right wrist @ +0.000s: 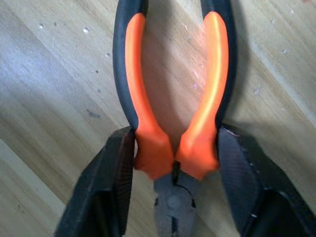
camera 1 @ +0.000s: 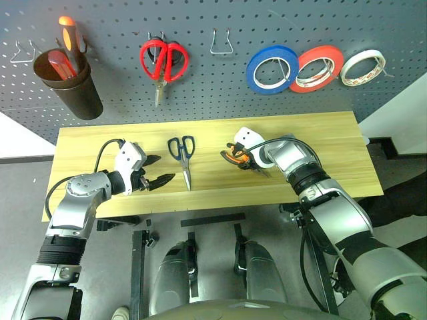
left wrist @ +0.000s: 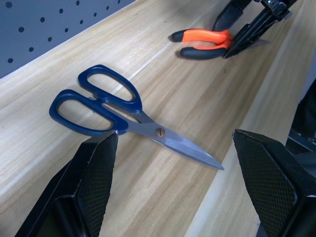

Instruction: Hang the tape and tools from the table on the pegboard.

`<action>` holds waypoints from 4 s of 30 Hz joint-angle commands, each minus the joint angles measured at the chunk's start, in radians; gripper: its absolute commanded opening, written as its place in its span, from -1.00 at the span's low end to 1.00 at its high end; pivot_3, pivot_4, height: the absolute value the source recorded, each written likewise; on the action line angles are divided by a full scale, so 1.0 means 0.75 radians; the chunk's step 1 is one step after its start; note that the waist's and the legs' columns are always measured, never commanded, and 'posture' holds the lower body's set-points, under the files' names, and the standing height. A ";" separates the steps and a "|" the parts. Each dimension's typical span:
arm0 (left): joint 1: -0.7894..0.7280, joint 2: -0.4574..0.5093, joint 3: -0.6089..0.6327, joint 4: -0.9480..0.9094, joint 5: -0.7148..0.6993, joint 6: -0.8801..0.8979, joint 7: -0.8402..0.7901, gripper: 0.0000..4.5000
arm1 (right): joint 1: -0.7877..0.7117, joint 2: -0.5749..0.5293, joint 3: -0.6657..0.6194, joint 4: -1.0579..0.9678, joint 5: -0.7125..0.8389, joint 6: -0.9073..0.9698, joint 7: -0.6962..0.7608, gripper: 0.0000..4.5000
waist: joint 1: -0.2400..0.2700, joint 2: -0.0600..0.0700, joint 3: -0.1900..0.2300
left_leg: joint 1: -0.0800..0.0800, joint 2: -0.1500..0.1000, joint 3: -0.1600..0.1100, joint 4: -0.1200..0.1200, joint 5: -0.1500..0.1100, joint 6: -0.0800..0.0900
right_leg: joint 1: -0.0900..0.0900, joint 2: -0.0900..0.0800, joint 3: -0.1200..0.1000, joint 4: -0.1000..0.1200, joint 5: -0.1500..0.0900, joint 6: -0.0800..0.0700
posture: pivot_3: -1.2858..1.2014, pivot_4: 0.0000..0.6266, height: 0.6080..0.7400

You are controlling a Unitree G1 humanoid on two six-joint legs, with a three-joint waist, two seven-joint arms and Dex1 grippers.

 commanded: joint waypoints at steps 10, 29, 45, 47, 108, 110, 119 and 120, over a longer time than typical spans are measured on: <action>0.009 -0.018 0.139 -0.089 -0.144 -0.088 -0.044 0.73 | 0.152 -0.192 -0.092 -0.733 0.193 0.248 0.308 -0.07 | 0.020 0.000 -0.005 | -0.003 0.000 -0.001 0.001 0.000 0.000 | -0.002 0.000 -0.001 0.000 0.000 0.000 | 0.10 -0.37 0.87; -0.133 -0.057 0.373 -0.149 -0.512 -0.035 -0.103 0.73 | 0.028 0.145 -0.739 -1.320 0.849 0.412 -0.149 -0.07 | 0.014 -0.005 -0.185 | 0.003 -0.002 -0.005 0.001 0.001 -0.002 | 0.008 0.001 -0.004 -0.002 0.000 0.000 | 0.04 -0.74 0.87; -0.178 -0.099 0.393 -0.214 -0.527 -0.055 -0.024 0.73 | -0.379 0.216 -0.632 -0.271 0.578 -0.560 -0.451 -0.07 | -0.050 -0.005 -0.230 | 0.014 -0.002 -0.004 -0.001 0.001 -0.002 | 0.016 0.001 -0.002 -0.002 0.000 0.000 | 0.08 -0.81 0.87; -0.180 -0.101 0.404 -0.218 -0.536 -0.052 -0.011 0.73 | -0.388 0.226 -0.605 -0.212 0.546 -0.635 -0.452 -0.07 | -0.050 -0.005 -0.230 | 0.014 -0.002 -0.004 -0.001 0.001 -0.002 | 0.016 0.001 -0.001 -0.002 0.000 0.000 | 0.09 -0.80 0.87; 0.065 -0.068 0.226 -0.482 -0.326 0.367 0.445 0.73 | 0.197 -0.358 -0.532 -1.084 0.923 0.071 0.211 0.97 | -0.001 -0.004 -0.229 | 0.023 -0.001 -0.006 -0.002 0.001 -0.001 | 0.025 0.001 0.001 -0.003 0.000 0.000 | 0.08 -0.56 0.87; 0.053 -0.068 0.176 -0.500 -0.277 0.455 0.528 0.73 | 0.244 -0.417 -0.500 -1.079 0.939 0.066 0.329 0.97 | 0.001 -0.004 -0.229 | 0.023 -0.001 -0.006 -0.001 0.001 -0.001 | 0.025 0.001 0.001 -0.003 0.000 0.000 | 0.08 -0.55 0.87; -0.025 -0.225 0.055 -0.474 -0.151 0.845 0.882 0.73 | 0.334 -0.523 -0.349 -0.939 0.896 -0.027 0.684 0.97 | 0.006 -0.005 -0.228 | 0.023 -0.002 -0.008 0.000 0.001 -0.001 | 0.026 0.001 0.002 -0.003 0.000 0.000 | 0.09 -0.45 0.87; -0.037 -0.259 0.049 -0.459 -0.141 0.873 0.915 0.73 | 0.332 -0.520 -0.339 -0.899 0.872 -0.071 0.696 0.97 | 0.006 -0.005 -0.228 | 0.023 -0.002 -0.008 0.000 0.001 -0.001 | 0.026 0.001 0.002 -0.003 0.000 0.000 | 0.09 -0.43 0.87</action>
